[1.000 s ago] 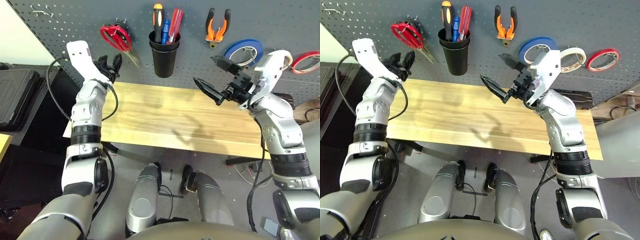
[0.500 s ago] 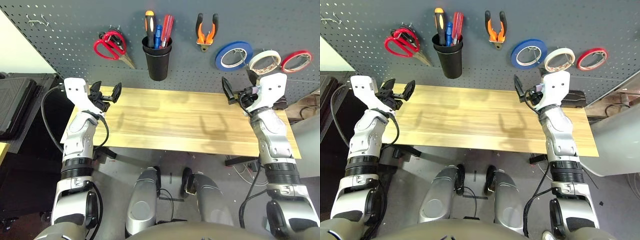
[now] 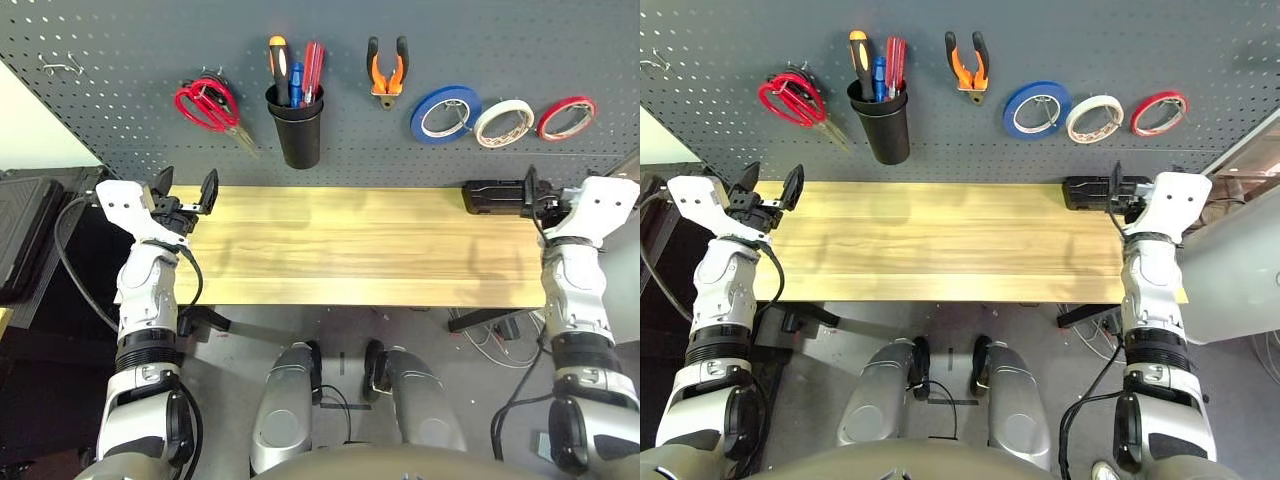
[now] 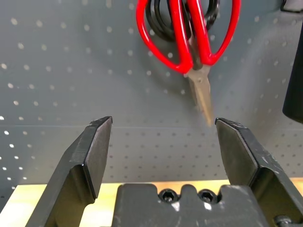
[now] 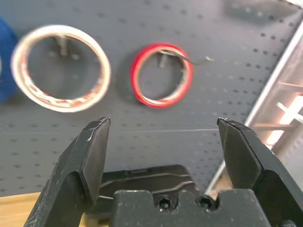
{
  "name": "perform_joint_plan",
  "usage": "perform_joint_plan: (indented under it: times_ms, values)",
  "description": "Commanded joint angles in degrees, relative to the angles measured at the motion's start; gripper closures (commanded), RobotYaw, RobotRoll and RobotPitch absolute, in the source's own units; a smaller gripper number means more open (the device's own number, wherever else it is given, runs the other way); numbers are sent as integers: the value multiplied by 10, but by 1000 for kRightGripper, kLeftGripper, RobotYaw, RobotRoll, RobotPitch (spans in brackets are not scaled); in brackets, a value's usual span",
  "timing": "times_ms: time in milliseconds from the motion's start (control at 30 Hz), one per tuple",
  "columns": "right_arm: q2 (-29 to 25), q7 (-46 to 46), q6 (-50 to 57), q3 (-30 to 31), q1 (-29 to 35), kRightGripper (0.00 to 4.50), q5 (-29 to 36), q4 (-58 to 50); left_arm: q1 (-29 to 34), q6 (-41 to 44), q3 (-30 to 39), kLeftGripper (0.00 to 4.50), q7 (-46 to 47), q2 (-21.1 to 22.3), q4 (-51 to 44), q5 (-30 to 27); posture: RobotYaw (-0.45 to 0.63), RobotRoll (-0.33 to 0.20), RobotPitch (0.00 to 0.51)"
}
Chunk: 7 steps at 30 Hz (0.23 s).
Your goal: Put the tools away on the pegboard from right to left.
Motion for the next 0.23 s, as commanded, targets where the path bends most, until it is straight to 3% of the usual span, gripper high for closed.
perform_joint_plan:
  times_ms: [33, 233]
  values:
    - [-9, 1, -19, -6, -1, 0, 2, 19, 8, -12, 5, 47, -1, 4, 20, -1, 82, 0, 175]
    - [-2, 3, -19, 2, -5, 0, 0, 18, 14, -13, 8, 47, 7, 6, 15, -1, 80, 0, 180]
